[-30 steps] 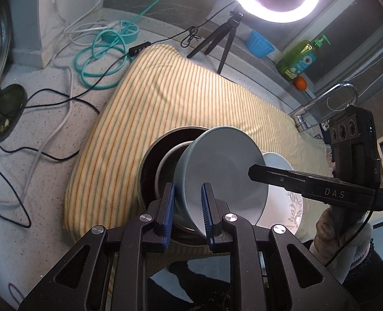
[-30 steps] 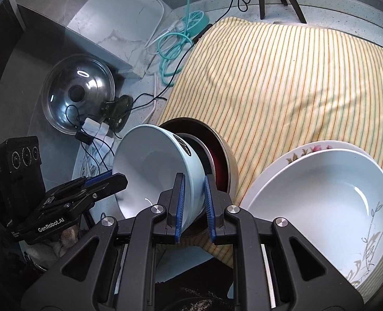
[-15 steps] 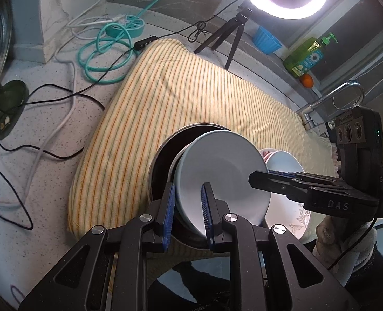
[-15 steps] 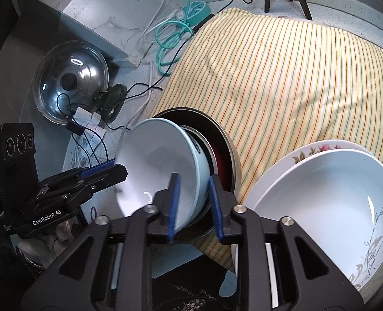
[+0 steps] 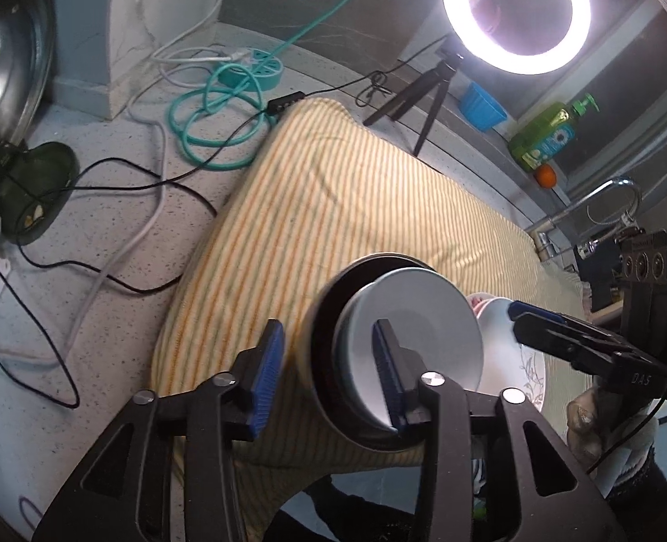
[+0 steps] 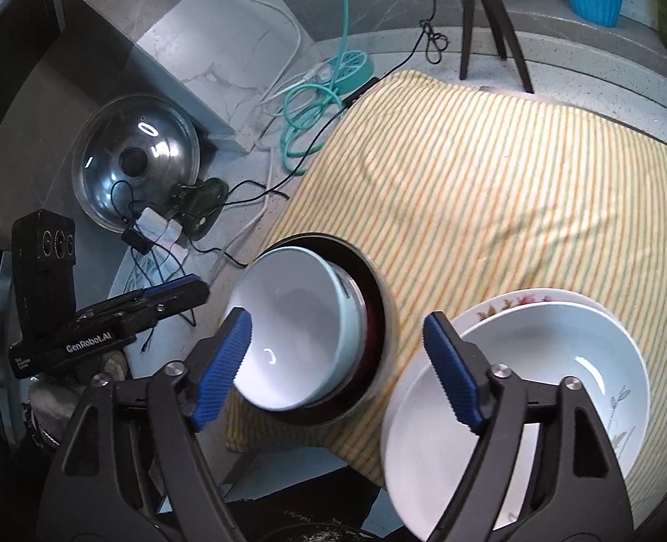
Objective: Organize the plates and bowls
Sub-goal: 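Lower the pale blue-white bowl into the steel bowl with the left gripper, then carry the nested bowl stack onto the white plate stack with the left gripper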
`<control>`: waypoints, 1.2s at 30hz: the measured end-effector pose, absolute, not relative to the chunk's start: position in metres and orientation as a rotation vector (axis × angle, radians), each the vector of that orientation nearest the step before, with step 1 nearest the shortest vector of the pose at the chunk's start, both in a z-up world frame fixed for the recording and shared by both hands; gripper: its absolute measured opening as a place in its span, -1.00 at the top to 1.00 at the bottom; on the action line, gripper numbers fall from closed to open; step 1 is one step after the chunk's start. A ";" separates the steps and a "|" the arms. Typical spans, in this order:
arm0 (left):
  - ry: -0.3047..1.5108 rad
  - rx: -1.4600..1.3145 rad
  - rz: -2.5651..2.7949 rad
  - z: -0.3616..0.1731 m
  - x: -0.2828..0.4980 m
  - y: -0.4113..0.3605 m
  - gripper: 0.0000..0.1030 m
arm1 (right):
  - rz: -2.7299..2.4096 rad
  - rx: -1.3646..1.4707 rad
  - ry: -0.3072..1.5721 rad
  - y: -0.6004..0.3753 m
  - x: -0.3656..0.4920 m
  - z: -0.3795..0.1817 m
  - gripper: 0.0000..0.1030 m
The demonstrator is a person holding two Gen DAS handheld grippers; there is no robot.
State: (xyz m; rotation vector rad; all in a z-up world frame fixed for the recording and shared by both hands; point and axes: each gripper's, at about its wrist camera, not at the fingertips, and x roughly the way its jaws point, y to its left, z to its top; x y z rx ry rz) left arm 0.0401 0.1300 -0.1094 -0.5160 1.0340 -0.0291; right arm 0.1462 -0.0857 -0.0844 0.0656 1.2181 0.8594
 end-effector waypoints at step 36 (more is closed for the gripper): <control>1.077 -0.636 -0.062 -0.152 0.036 0.132 0.63 | 0.811 0.161 1.356 -0.098 0.149 -0.138 0.53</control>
